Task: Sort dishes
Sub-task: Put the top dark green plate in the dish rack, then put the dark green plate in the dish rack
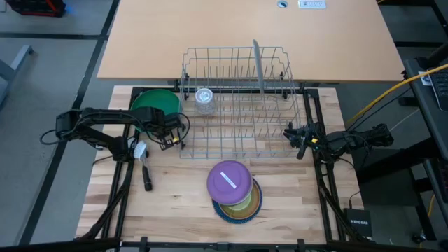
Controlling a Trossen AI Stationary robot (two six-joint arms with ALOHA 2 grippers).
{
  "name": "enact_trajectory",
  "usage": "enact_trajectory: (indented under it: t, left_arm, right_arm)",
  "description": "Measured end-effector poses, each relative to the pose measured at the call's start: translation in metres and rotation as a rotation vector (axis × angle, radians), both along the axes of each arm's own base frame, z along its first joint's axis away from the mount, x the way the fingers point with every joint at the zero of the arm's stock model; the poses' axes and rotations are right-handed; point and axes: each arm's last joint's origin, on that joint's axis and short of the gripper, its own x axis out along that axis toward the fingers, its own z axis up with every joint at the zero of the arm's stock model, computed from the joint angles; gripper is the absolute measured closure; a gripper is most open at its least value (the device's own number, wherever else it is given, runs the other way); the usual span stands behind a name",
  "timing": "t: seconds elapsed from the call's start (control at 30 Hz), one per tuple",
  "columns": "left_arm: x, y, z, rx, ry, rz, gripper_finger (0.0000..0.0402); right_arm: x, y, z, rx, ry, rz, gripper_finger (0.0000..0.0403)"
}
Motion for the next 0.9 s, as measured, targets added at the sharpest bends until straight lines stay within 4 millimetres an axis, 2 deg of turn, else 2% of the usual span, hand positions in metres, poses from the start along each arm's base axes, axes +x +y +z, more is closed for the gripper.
enact_trajectory:
  t: [0.27,0.63,0.73,0.9]
  left_arm:
    - [-0.0002,-0.0004,-0.0001,-0.014,0.001,-0.009,0.0393]
    - [0.0004,-0.0003,-0.0004,-0.016,0.001,-0.020,0.0283]
    - [0.0004,-0.0002,-0.0020,-0.013,0.005,-0.041,0.0269]
    - [-0.0003,0.0007,-0.0086,-0.013,0.016,-0.050,0.0266]
  right_arm:
    - [0.0000,0.0000,0.0000,0.000,0.000,0.000,0.0315]
    - [0.0000,0.0000,0.0000,0.000,0.000,0.000,0.0315]
    - [0.0000,0.0000,0.0000,0.000,0.000,0.000,0.0315]
    - [0.0000,0.0000,0.0000,0.000,0.000,0.000,0.0315]
